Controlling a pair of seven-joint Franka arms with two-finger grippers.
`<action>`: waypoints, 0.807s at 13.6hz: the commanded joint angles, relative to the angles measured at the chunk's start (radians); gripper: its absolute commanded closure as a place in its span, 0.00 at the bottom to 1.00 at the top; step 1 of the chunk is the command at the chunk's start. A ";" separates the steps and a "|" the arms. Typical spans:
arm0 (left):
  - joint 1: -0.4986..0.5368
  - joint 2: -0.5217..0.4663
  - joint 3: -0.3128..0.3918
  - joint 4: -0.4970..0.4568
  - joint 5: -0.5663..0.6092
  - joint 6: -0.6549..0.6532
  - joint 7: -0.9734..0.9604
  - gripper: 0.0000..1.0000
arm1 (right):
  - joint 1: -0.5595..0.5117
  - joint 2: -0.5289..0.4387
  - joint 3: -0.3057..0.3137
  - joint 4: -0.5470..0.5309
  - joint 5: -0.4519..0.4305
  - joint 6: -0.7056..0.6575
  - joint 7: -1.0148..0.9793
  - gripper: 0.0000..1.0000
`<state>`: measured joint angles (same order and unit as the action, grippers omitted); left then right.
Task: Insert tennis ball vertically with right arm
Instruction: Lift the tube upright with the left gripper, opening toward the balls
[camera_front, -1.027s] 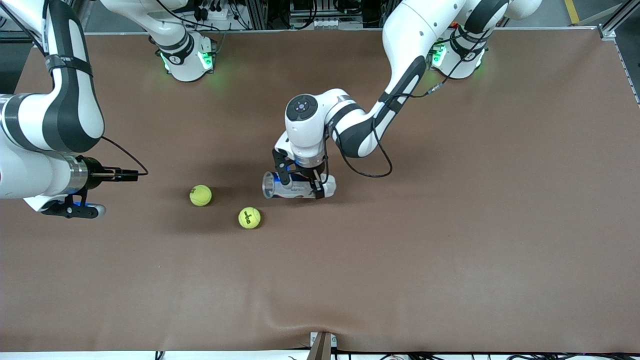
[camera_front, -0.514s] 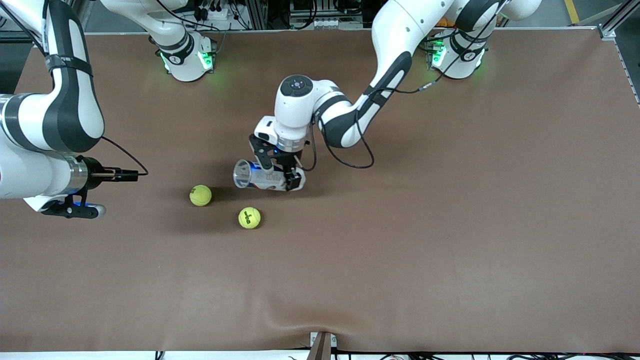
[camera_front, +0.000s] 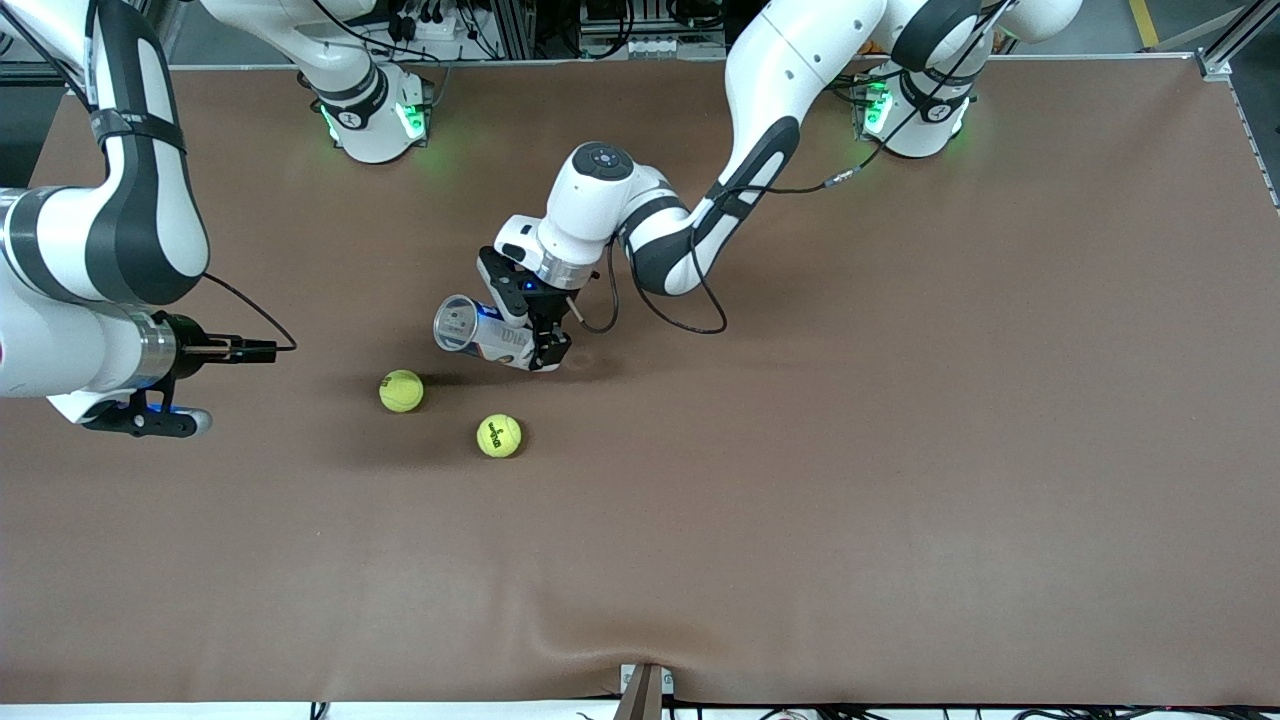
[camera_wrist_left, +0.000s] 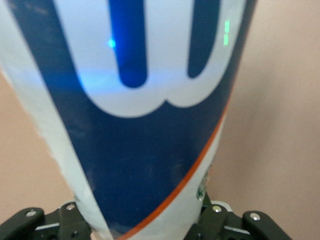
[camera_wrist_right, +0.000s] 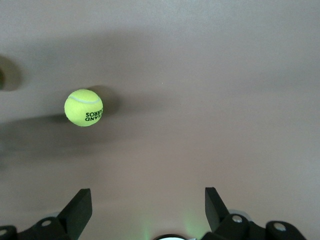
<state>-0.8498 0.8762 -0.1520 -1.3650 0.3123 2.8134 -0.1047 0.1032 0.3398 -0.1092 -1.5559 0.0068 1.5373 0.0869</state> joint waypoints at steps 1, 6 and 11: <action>-0.012 0.033 0.017 -0.003 -0.001 0.116 -0.055 0.26 | 0.006 -0.018 -0.003 -0.012 0.009 0.004 -0.010 0.00; -0.014 0.158 0.017 0.001 -0.007 0.437 -0.081 0.26 | 0.012 -0.016 -0.003 -0.015 0.018 0.012 0.004 0.00; -0.011 0.196 0.022 -0.002 -0.007 0.538 -0.079 0.26 | 0.049 -0.008 -0.004 -0.105 0.094 0.142 0.070 0.00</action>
<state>-0.8511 1.0510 -0.1476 -1.3778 0.3123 3.2911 -0.1651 0.1209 0.3429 -0.1070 -1.6009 0.0852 1.6202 0.1196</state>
